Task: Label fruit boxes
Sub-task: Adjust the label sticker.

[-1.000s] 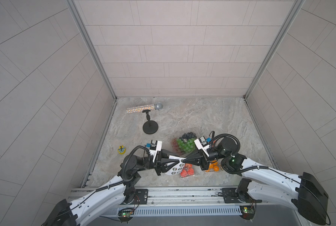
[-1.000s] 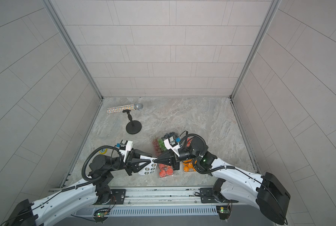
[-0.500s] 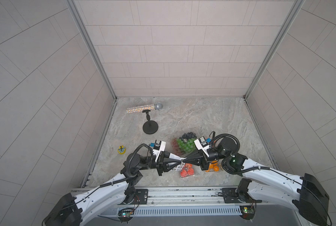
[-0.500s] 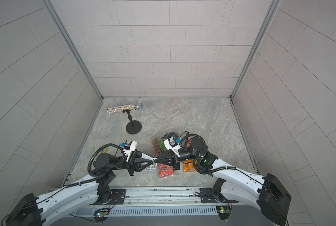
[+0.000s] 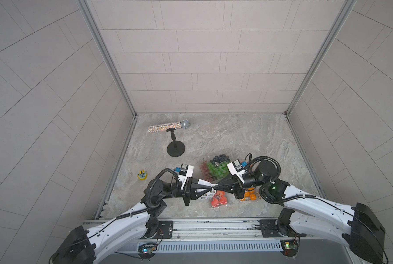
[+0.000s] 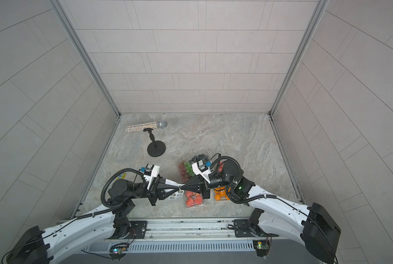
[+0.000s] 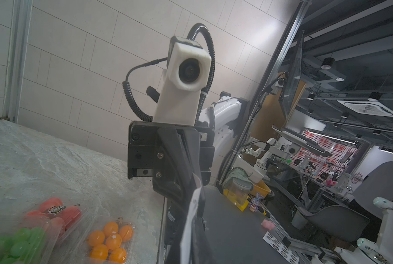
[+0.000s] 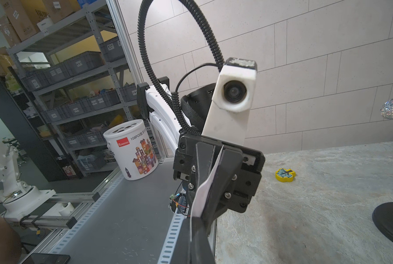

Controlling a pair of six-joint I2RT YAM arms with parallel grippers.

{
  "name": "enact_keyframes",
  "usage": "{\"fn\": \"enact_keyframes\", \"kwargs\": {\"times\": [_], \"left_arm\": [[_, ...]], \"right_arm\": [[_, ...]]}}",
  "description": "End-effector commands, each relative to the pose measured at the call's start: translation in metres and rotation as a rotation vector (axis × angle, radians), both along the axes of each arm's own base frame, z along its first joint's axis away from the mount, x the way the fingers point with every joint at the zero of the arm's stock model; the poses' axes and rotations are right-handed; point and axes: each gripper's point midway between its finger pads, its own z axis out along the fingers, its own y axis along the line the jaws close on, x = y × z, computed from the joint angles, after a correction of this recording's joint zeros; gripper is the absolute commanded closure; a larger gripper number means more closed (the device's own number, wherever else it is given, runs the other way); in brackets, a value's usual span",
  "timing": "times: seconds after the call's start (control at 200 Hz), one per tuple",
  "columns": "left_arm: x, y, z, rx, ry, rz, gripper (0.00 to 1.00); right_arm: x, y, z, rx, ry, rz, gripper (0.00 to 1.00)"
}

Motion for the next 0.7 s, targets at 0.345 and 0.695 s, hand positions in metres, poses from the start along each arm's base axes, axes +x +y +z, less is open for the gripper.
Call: {"fn": "enact_keyframes", "kwargs": {"times": [0.345, 0.695], "left_arm": [[-0.0061, 0.0042, 0.0076, -0.024, -0.041, -0.009, 1.0], [-0.0021, 0.0028, 0.0033, -0.008, -0.035, 0.011, 1.0]], "right_arm": [[-0.007, -0.0023, 0.0101, 0.033, -0.039, 0.023, 1.0], [-0.0132, -0.0015, 0.0146, 0.064, -0.019, 0.075, 1.0]]}}
